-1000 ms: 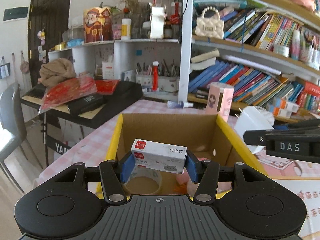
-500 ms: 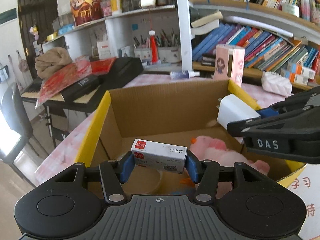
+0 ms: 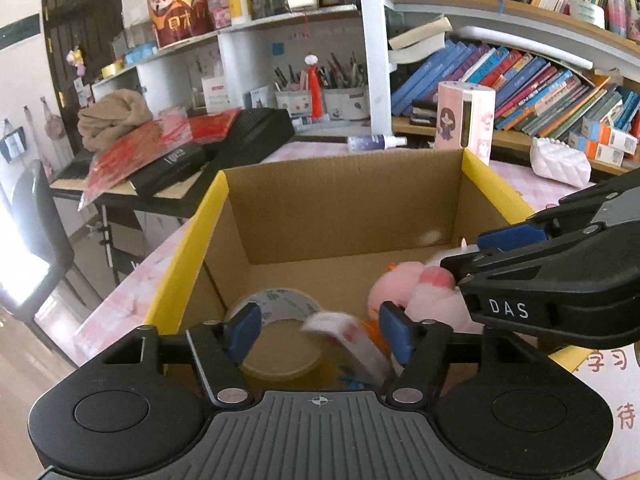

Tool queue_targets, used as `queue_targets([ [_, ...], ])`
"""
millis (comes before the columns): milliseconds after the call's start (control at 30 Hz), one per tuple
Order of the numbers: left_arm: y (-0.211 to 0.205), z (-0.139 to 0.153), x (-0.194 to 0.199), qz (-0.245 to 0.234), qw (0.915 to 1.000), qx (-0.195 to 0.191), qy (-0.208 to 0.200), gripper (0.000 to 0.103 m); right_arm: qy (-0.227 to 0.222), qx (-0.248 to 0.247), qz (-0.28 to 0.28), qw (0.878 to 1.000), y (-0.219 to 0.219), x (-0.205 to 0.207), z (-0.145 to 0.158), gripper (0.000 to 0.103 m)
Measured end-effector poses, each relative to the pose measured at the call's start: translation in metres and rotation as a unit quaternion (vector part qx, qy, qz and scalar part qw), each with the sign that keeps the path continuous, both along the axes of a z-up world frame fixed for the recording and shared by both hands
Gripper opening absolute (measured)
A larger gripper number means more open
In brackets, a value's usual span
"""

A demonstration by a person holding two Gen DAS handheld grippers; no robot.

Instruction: Organize objects

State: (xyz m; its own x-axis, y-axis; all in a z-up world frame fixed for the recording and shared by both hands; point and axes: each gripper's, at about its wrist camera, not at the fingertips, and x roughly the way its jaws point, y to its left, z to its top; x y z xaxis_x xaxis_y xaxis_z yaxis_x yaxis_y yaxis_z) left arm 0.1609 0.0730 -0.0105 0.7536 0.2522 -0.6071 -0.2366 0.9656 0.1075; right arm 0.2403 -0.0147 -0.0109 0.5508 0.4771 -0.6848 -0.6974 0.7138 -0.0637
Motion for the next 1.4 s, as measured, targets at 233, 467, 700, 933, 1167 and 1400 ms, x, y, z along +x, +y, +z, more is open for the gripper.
queue_targets([
  [233, -0.004, 0.013, -0.020, -0.010, 0.9996, -0.005, -0.026, 0.080, -0.025, 0.030, -0.030, 0.999, -0.016, -0.016, 0.015, 0.050],
  [467, -0.009, 0.031, -0.049, -0.021, 0.9977, -0.013, -0.063, 0.088, -0.070, 0.075, -0.096, 0.990, -0.053, -0.049, 0.038, 0.063],
  [700, -0.017, 0.040, -0.080, -0.038, 0.9960, -0.015, -0.079, 0.098, -0.100, 0.079, -0.203, 0.971, -0.093, -0.089, 0.044, 0.082],
  [933, -0.028, 0.032, -0.114, -0.044, 0.9976, -0.014, -0.052, 0.099, -0.083, 0.059, -0.315, 0.943, -0.126, -0.139, 0.024, 0.092],
  [1167, -0.039, 0.021, -0.147, -0.067, 0.9973, -0.016, -0.026, 0.099, -0.066, 0.031, -0.347, 0.935, -0.139, -0.187, 0.007, 0.094],
  [1400, -0.048, 0.016, -0.171, -0.076, 0.9966, -0.023, -0.022, 0.099, -0.064, 0.024, -0.344, 0.936, -0.145, -0.226, 0.000, 0.098],
])
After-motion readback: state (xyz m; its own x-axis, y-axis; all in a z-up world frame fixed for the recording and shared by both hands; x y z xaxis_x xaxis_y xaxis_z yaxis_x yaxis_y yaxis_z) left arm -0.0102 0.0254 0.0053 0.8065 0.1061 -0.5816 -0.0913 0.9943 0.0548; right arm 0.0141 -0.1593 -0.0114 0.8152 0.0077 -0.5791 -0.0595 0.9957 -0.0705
